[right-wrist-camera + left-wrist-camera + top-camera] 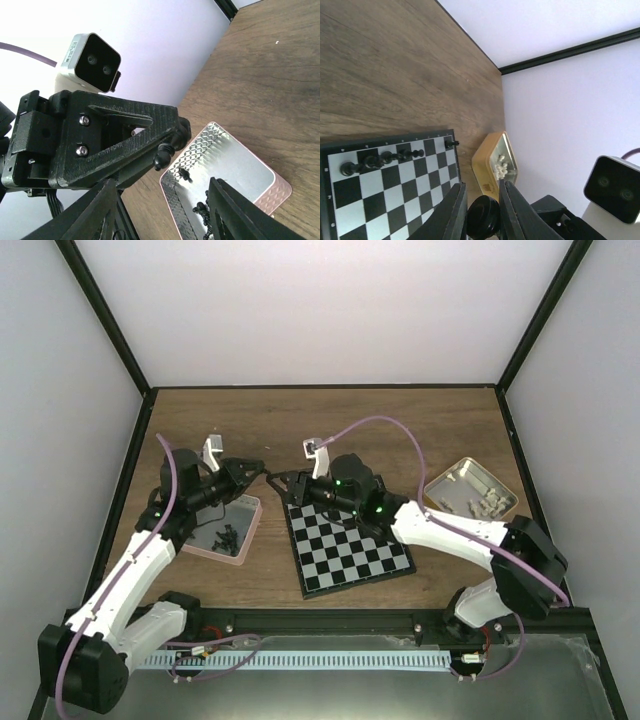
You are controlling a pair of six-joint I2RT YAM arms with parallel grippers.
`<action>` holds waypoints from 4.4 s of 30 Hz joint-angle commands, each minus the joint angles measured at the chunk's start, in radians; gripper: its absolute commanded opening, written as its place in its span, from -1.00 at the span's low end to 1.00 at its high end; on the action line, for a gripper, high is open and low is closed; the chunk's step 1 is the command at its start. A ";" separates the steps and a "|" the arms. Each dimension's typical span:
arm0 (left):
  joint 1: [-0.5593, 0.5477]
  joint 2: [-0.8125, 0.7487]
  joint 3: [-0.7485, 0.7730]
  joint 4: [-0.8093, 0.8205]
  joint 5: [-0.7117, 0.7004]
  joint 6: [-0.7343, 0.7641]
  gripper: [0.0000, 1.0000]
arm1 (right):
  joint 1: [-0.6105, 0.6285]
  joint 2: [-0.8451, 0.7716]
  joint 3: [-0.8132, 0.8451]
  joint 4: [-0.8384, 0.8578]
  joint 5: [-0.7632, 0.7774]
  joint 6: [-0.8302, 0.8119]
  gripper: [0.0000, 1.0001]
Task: Set up the chess pieces on the board
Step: Place the chess piece on the chessboard.
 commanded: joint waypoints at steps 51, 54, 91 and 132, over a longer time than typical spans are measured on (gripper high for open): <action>0.004 0.022 0.262 -0.343 -0.418 0.614 0.34 | -0.288 -0.056 0.108 -0.731 0.170 -0.244 -0.99; 0.004 0.016 0.244 -0.332 -0.467 0.649 0.36 | -0.289 -0.014 0.130 -0.789 0.205 -0.295 -0.99; 0.004 -0.040 0.123 -0.261 -0.549 0.665 0.39 | -0.297 0.377 0.362 -0.957 0.316 -0.358 -0.98; 0.004 -0.040 0.121 -0.260 -0.549 0.665 0.41 | -0.299 0.399 0.372 -0.950 0.318 -0.329 -0.80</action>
